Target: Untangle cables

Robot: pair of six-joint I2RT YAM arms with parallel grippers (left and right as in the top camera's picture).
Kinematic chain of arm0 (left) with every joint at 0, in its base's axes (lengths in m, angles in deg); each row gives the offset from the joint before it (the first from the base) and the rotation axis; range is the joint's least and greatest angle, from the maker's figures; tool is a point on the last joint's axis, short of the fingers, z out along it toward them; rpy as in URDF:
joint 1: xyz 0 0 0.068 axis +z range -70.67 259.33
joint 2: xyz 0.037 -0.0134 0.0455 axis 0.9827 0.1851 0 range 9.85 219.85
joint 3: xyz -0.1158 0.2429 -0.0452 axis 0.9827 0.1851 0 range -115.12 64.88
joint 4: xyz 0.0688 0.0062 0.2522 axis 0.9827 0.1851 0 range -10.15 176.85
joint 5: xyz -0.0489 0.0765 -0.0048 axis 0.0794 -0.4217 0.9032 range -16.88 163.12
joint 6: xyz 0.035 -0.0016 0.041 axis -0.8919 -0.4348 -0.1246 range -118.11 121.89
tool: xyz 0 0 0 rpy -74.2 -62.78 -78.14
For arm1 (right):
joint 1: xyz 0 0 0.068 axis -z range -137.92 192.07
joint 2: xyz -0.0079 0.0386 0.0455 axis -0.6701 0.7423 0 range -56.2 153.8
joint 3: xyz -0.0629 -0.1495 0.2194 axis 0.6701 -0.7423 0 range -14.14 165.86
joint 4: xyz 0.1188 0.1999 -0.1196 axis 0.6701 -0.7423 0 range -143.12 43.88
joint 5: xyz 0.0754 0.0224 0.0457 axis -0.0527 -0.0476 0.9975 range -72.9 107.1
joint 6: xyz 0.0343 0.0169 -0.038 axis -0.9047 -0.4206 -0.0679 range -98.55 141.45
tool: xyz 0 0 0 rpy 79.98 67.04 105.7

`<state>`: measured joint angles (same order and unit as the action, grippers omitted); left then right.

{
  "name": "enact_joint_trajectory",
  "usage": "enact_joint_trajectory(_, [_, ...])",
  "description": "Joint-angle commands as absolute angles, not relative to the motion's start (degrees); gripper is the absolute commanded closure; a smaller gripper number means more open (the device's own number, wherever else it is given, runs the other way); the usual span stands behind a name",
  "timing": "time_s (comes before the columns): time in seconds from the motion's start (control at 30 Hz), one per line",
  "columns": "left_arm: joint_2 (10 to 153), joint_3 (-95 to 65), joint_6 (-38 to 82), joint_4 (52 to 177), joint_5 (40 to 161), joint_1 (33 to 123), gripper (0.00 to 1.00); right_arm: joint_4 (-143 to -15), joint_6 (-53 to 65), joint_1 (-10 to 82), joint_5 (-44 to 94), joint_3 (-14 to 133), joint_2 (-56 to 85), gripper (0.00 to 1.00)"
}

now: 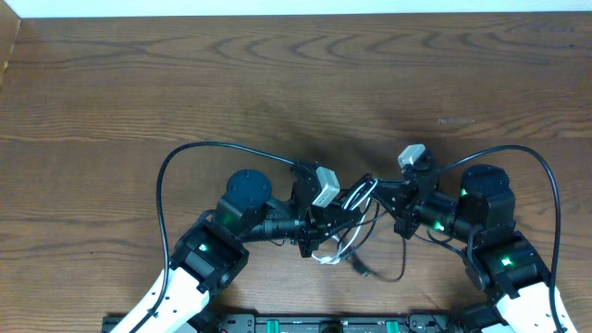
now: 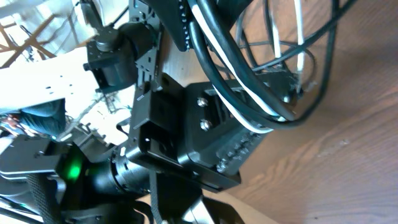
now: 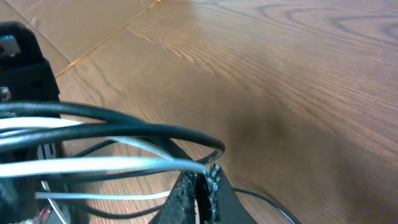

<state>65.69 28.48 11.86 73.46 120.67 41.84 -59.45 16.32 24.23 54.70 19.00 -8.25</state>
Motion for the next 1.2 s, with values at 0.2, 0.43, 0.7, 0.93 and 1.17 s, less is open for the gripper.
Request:
enact_joint_trajectory(0.2, [65.58,27.8,10.47,73.31,118.9,41.97,0.77,-60.06,15.54,24.84,52.28,18.91,-8.47,0.99])
enact_joint_trajectory(0.43, [65.58,27.8,10.47,73.33,118.92,41.99,0.29,-61.87,13.59,24.91,48.14,18.91,-8.47,0.99])
enact_joint_trajectory(0.7, [64.57,27.8,10.49,73.79,111.62,42.03,0.13,-65.24,8.57,26.96,42.03,18.91,-8.65,0.99])
enact_joint_trajectory(0.93, [62.69,27.8,10.55,80.65,92.0,42.03,0.12,-65.65,7.08,30.13,43.93,18.91,-10.0,0.99])
enact_joint_trajectory(1.17, [62.52,27.8,10.95,85.81,85.24,42.01,0.12,-65.63,5.66,30.41,45.13,18.91,-10.61,0.99])
